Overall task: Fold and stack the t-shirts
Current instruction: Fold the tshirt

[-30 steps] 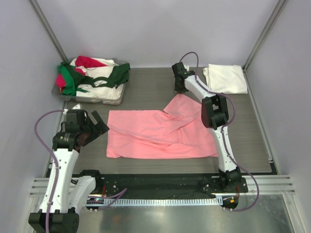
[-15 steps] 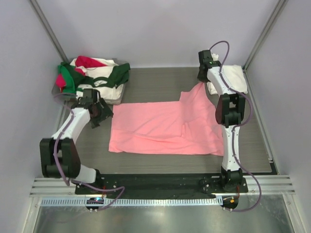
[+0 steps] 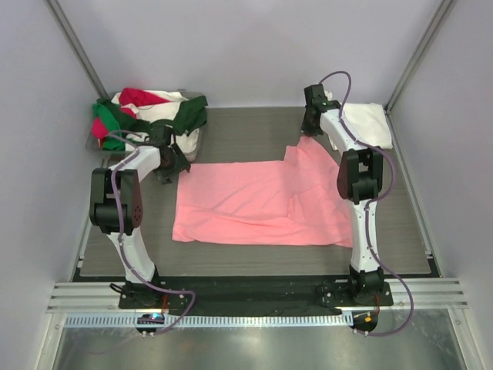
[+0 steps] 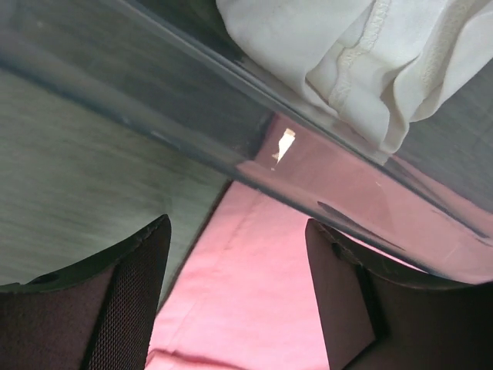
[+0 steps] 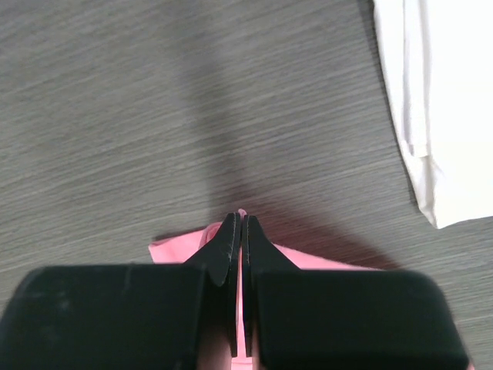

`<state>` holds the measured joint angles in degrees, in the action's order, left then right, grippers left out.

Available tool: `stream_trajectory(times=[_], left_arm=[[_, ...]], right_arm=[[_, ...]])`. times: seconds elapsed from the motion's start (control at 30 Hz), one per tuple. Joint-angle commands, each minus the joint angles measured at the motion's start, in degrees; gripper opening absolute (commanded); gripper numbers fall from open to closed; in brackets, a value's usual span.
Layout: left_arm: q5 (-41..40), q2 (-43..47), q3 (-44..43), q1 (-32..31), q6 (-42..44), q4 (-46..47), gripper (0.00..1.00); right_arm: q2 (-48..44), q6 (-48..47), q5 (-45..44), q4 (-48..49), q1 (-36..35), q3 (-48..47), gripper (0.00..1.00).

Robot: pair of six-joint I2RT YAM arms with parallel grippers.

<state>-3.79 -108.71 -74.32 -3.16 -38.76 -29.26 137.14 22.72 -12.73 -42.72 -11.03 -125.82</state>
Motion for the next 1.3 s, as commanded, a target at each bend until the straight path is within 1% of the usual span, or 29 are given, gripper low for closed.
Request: stream_trajectory(times=[0.0, 0.1, 0.2, 0.27, 0.3, 0.37, 0.4, 0.47, 0.5, 0.57, 0.73, 0.9, 1.0, 1.07, 1.27], left_arm=[[0.53, -3.17, -2.49, -0.09, -0.79, 6.84, 0.71], [2.47, -5.20, -2.32, -0.36, -1.05, 9.74, 0.68], [2.13, -6.78, -2.23, -1.23, -1.75, 11.59, 0.63], [1.42, -7.83, -2.49, -1.85, -2.10, 11.68, 0.56], [1.42, -9.06, -3.01, -2.11, -2.37, 11.68, 0.48], [2.03, -10.03, -3.37, -2.38, -2.72, 11.68, 0.39], [2.03, -10.90, -3.46, -2.55, -2.81, 11.68, 0.28], [1.77, -11.26, -3.54, -2.82, -2.81, 11.42, 0.19], [1.60, -10.92, -3.29, -2.82, -2.81, 11.50, 0.10], [1.77, -10.48, -3.37, -2.82, -2.90, 10.89, 0.00], [0.89, -5.47, -4.60, -2.82, -2.11, 7.47, 0.00], [-1.47, 3.40, -5.31, -2.91, 0.26, 2.89, 0.00], [-2.44, 7.88, -3.56, -2.99, 2.02, 1.66, 0.00], [-2.36, 9.73, -1.80, -2.99, 2.81, 1.48, 0.00], [-2.01, 17.03, 8.66, -2.99, 3.00, 5.77, 0.00]], right_arm=[[-5.13, 0.57, 2.27, 1.76, 0.30, 0.84, 0.01], [-5.66, 0.83, 2.89, 1.85, 0.30, 1.54, 0.01], [-6.36, 1.01, 3.33, 2.20, 0.30, 2.51, 0.01], [-7.06, 1.36, 3.50, 2.46, 0.30, 3.56, 0.01], [-7.41, 1.54, 3.94, 2.64, 0.30, 4.00, 0.01], [-8.55, 2.15, 4.12, 3.17, 0.30, 5.75, 0.01], [-8.99, 2.15, 4.29, 3.34, 0.30, 6.54, 0.01], [-10.05, 2.42, 4.38, 4.22, 0.39, 9.18, 0.01], [-10.83, 2.50, 4.38, 4.57, 0.39, 10.06, 0.01], [-11.54, 2.59, 4.47, 5.19, 0.30, 12.26, 0.01], [-14.35, 2.68, 4.91, 5.01, 0.30, 13.76, 0.01], [-20.32, 2.42, 4.56, 5.02, 0.30, 17.26, 0.01], [-25.59, 2.59, 4.21, 5.63, 0.30, 22.53, 0.01], [-30.32, 3.03, 4.21, 7.46, 0.30, 28.50, 0.01], [-40.97, 4.43, 4.21, 11.51, 0.39, 45.38, 0.01]])
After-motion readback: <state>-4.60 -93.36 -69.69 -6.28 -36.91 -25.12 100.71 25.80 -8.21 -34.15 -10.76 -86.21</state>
